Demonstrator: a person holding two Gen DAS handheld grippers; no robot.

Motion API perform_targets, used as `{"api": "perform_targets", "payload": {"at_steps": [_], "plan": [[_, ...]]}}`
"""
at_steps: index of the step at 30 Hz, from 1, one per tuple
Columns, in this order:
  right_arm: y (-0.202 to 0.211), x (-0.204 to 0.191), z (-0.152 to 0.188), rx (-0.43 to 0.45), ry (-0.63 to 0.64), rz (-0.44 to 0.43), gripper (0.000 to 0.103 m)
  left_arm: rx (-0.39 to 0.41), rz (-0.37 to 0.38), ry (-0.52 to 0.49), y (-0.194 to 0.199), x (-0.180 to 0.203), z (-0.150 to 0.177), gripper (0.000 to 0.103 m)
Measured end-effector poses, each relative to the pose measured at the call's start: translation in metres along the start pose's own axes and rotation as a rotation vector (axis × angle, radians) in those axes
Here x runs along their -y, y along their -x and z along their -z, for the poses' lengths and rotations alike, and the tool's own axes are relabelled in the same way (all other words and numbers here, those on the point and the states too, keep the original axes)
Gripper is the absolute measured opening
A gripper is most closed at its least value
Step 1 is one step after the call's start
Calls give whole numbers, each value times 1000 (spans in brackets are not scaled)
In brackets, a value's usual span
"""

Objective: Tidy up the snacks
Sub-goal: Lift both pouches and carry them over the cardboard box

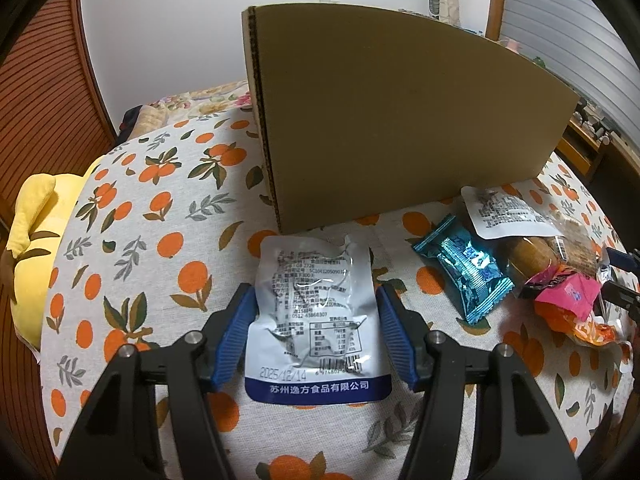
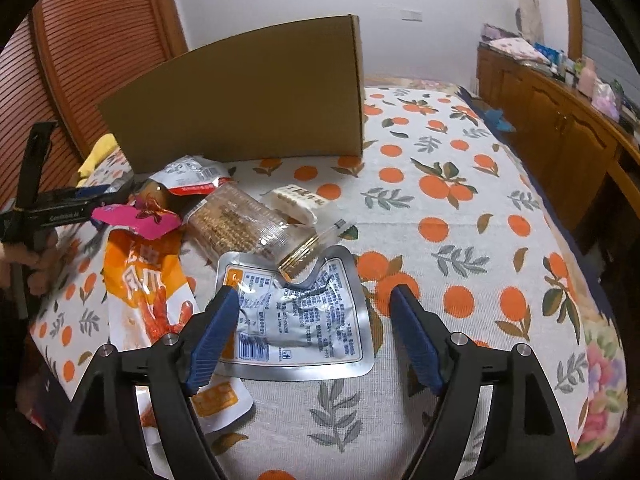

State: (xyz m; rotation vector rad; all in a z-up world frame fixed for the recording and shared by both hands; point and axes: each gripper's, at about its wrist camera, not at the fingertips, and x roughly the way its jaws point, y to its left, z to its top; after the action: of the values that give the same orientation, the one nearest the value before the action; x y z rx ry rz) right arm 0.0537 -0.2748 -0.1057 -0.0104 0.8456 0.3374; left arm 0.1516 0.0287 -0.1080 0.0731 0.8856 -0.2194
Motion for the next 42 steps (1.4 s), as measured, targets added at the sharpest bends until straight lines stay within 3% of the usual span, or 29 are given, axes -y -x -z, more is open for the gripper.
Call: {"api": "perform_targets", "payload": {"at_steps": [3,5,9,22,42], "plan": [[0,-2,1,-3,25,-11,77,0,3,-6,0,2,0,60],[1,-4,2,-3,36,-33,66,1,4,-6,0,2,0,60],[3,-8,2,-7,52,-35,62,3,8,-6,2,2,0,60],[19,-12,-3,36,49,-21,62,64,66,-3,34,10,8,60],[43,-21,-44,128,94,-37,62,222,125,-73,99,44,-33,60]]}}
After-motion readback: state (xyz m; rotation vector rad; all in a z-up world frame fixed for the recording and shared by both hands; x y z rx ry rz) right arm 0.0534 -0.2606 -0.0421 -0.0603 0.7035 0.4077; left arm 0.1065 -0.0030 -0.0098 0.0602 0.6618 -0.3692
